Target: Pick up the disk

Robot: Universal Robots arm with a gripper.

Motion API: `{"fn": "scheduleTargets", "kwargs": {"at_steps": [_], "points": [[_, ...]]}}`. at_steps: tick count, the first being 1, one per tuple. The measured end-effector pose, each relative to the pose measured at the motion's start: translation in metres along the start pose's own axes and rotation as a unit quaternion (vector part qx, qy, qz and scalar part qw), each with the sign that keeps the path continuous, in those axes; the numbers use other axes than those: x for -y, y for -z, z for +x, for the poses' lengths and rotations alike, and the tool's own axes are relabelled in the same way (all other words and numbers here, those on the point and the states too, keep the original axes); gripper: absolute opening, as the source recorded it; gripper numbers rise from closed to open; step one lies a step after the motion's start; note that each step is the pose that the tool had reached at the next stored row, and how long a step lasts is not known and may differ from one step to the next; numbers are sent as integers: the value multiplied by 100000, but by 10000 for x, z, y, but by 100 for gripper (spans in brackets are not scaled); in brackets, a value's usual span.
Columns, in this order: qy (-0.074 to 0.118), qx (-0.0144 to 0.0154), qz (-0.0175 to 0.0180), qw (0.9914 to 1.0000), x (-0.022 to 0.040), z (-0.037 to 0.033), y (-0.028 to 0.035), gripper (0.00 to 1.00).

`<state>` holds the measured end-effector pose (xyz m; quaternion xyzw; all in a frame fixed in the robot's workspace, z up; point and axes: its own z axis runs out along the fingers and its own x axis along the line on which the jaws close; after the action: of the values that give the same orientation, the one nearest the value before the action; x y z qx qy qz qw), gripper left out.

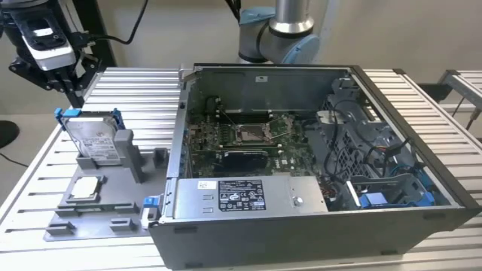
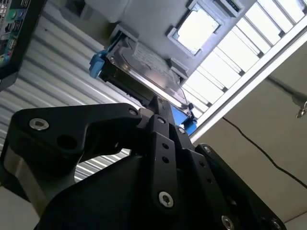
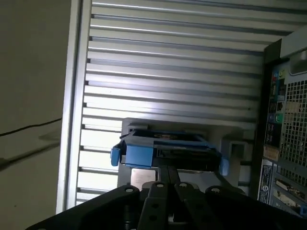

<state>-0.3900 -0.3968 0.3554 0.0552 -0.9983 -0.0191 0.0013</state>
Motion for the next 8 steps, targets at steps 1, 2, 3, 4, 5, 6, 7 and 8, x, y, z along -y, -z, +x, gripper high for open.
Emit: {"fn": "scheduleTargets", "kwargs": {"at_steps": [1, 2, 3, 4, 5, 6, 7, 8], "points": [[859, -37, 3, 99996, 0, 0, 1, 0], [1766, -68, 2, 99984, 0, 1, 0, 0], [2711, -104, 3, 99963, 0, 1, 0, 0], [3636, -142, 4, 99934, 0, 2, 0, 0], [4426, -175, 7, 99902, 0, 2, 1, 0], [5206, -205, 7, 99864, 0, 4, 1, 0], [5821, -225, 5, 99830, 0, 7, 0, 0], [6355, -241, 4, 99798, -1, 12, 0, 0]]}}
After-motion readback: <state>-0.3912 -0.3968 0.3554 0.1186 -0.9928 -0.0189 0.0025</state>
